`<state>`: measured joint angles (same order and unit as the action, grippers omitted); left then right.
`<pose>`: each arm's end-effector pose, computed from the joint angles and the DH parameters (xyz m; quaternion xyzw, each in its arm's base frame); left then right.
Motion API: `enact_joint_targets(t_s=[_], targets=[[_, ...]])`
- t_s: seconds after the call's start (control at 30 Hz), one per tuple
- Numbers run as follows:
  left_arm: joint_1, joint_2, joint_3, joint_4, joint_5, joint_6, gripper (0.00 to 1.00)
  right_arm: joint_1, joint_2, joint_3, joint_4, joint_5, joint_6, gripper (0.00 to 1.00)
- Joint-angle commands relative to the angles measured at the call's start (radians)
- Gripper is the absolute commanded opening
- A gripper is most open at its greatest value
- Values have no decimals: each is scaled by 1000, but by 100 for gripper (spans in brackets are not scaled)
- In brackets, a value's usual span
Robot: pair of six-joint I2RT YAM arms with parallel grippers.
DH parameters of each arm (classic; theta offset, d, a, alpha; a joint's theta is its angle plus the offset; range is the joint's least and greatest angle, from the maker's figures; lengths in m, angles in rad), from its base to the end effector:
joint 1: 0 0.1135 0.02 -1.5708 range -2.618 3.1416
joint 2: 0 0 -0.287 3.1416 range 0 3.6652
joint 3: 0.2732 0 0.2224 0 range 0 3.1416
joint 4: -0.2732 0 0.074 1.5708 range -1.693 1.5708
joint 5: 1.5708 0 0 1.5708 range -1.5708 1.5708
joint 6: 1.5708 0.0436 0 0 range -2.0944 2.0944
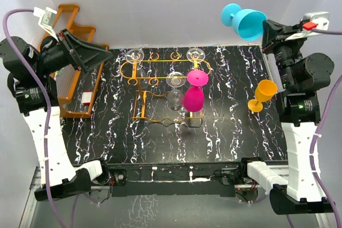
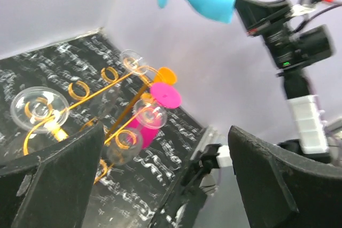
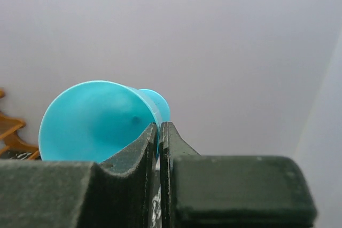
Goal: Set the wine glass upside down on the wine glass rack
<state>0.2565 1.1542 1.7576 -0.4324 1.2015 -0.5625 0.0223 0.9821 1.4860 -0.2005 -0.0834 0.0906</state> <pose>0.1405 -0.0052 0.5622 0.1851 0.6596 -0.4560 0.5681 0.1312 0.0066 0.5432 -0.0134 0.5924 0.0701 0.8025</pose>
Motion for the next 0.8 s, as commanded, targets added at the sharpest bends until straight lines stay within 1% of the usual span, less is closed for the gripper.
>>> enact_joint_targets(t_s=[0.0, 0.03, 0.07, 0.1, 0.13, 0.17, 0.2, 0.27, 0.3, 0.33, 0.37, 0.4, 0.47, 0.5, 0.63, 0.7, 0.77], targets=[[-8, 36, -96, 885, 116, -780, 97, 4, 5, -31, 376, -206, -140, 8], [-33, 56, -74, 868, 80, -792, 97, 4, 34, 7, 366, -196, -123, 8], [-64, 77, -40, 807, 53, -753, 96, 4, 60, 42, 356, -172, -113, 8], [-127, 106, 15, 711, 18, -687, 96, 4, 77, 53, 378, -134, -110, 8], [-187, 136, 74, 575, -25, -617, 95, 4, 86, 45, 419, -124, -113, 8], [-239, 174, 125, 477, -60, -574, 95, 5, 88, 21, 486, -111, -121, 8], [-260, 196, 135, 463, -74, -599, 93, 10, 91, -7, 554, -91, -117, 8], [-277, 221, 107, 536, -99, -683, 90, 33, 105, -40, 671, -38, -129, 8], [-287, 250, 118, 521, -113, -686, 89, 57, 115, -48, 715, -22, -158, 8], [-295, 277, 143, 461, -134, -659, 87, 105, 127, -54, 757, 2, -214, 8], [-304, 301, 169, 415, -157, -627, 86, 172, 139, -58, 792, 25, -310, 8], [-310, 325, 196, 375, -173, -603, 86, 257, 154, -66, 862, 62, -432, 8], [-321, 362, 233, 358, -195, -594, 87, 426, 190, -105, 1010, 122, -683, 8], [-324, 374, 239, 358, -210, -595, 88, 490, 215, -123, 1088, 124, -802, 8], [-333, 406, 196, 457, -215, -685, 89, 551, 288, -189, 1269, 25, -973, 8], [-336, 412, 168, 496, -203, -730, 90, 584, 312, -217, 1331, 36, -1047, 8], [-340, 417, 152, 526, -183, -754, 89, 612, 327, -244, 1353, 34, -1127, 8]])
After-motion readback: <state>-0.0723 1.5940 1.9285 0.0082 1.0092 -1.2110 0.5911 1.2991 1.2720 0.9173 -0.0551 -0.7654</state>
